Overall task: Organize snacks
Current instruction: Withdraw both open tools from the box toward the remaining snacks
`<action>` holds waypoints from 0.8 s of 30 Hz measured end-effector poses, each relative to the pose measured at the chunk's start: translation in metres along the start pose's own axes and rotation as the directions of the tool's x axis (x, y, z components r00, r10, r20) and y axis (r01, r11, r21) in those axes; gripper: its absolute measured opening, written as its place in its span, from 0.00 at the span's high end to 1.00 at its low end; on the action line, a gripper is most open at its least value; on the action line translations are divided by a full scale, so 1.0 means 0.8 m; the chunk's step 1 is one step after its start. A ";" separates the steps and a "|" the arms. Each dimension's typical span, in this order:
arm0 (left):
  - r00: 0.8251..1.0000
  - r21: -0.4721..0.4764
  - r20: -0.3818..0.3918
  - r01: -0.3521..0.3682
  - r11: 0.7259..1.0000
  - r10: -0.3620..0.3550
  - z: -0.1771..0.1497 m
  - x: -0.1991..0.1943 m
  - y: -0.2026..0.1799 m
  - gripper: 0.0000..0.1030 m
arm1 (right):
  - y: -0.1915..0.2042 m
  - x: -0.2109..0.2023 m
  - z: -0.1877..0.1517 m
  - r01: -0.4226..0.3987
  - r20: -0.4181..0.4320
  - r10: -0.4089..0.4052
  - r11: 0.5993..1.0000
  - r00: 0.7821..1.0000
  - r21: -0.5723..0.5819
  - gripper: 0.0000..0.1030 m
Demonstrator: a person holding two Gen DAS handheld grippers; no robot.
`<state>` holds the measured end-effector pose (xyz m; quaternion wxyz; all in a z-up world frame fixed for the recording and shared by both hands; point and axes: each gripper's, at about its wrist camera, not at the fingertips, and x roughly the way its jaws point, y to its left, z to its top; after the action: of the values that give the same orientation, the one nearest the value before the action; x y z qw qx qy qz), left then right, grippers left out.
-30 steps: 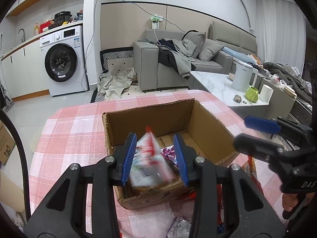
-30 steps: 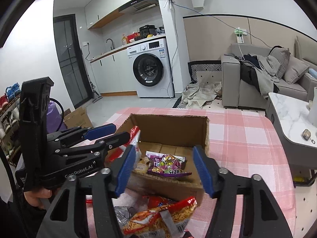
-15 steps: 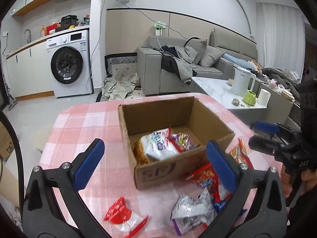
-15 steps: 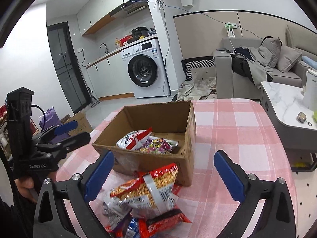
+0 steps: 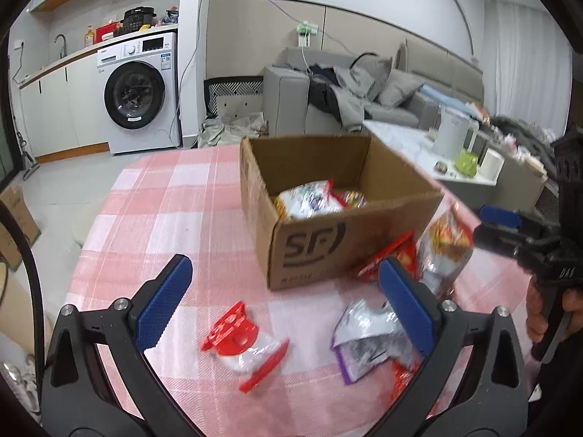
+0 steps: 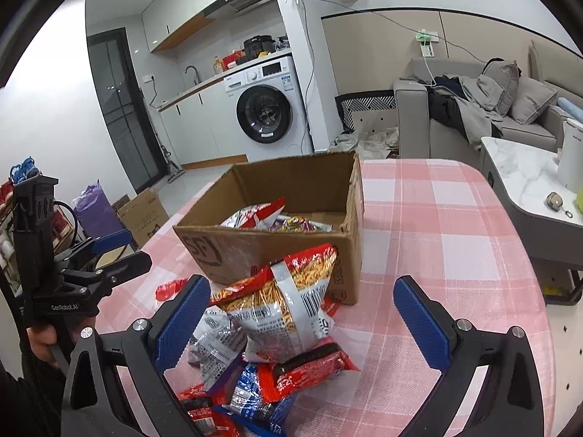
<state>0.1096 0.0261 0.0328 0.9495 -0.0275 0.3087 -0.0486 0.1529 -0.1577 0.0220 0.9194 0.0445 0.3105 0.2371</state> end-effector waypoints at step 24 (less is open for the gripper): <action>0.978 -0.057 -0.202 -0.073 0.996 0.060 -0.042 0.061 0.040 0.01 | 0.003 0.025 -0.012 -0.052 -0.059 0.051 0.999 0.997 -0.015 0.01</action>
<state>0.1313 0.0518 -0.0252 0.9134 -0.0427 0.4046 -0.0094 0.1599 -0.1474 0.0039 0.9038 0.0376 0.3343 0.2646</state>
